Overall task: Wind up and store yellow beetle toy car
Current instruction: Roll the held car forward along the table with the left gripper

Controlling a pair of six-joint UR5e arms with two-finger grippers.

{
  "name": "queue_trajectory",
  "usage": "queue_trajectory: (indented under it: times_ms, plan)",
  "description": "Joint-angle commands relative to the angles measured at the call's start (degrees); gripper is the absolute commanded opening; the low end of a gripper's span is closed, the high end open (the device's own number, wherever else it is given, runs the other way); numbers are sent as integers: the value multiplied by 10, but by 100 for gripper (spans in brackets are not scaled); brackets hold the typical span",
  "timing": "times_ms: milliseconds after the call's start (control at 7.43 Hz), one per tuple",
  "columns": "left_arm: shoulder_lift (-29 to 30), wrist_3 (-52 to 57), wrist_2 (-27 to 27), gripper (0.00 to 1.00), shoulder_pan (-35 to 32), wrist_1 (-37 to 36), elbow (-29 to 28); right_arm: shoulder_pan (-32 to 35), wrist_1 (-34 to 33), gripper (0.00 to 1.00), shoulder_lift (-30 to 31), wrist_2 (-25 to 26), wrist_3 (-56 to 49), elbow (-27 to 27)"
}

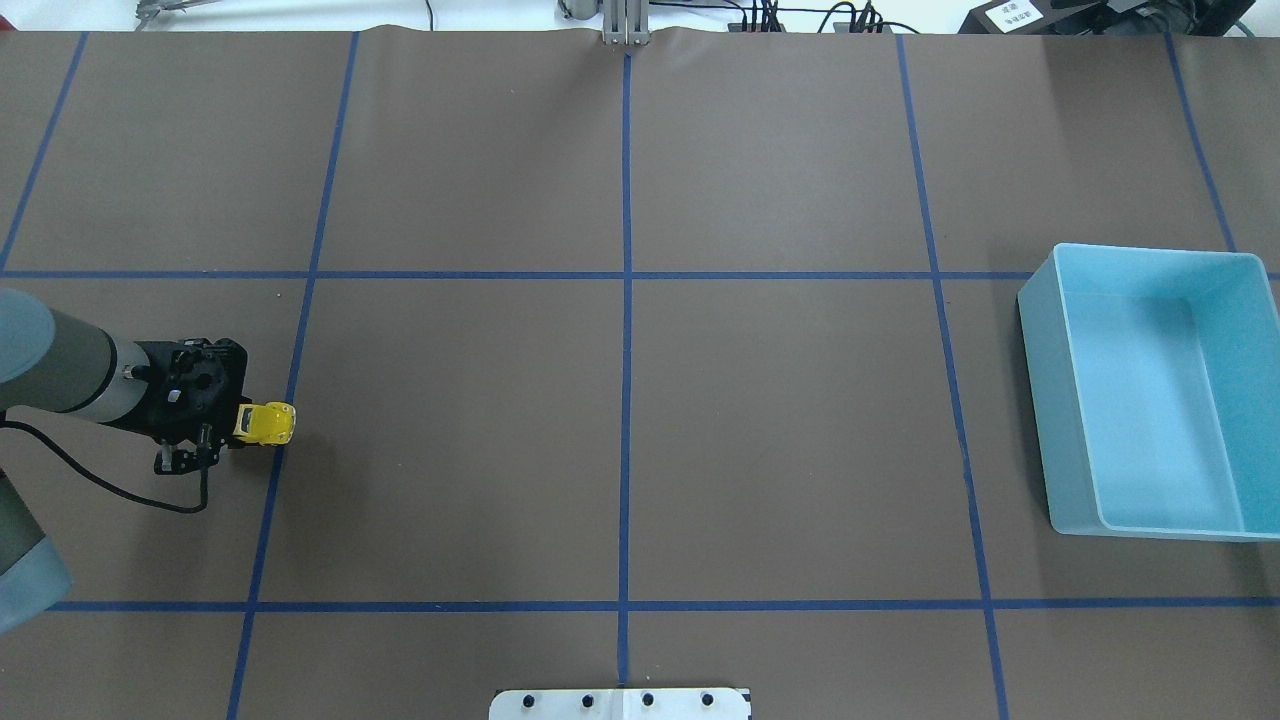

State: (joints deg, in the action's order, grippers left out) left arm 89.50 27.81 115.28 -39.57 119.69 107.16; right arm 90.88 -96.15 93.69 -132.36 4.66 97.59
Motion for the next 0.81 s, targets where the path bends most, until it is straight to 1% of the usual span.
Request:
queue_trajectory:
  times_ms: [0, 135, 269, 404, 538, 673]
  plan:
    - [3, -15, 2, 24, 31, 1, 39, 0, 0, 100, 3, 0, 0, 0]
    - [17, -95, -2, 24, 59, 5, 46, 0, 0, 100, 3, 0, 0, 1]
    - [26, -109, -19, 24, 84, 32, 44, 0, 0, 100, 3, 0, 0, 1]
    - [23, -108, -21, 24, 89, 36, 49, 0, 0, 100, 3, 0, 0, 1]
    - [25, -107, -21, 30, 89, 34, 49, 0, 0, 100, 3, 0, 0, 1]
    - [26, -108, -22, 28, 90, 29, 48, 0, 0, 100, 3, 0, 0, 1]
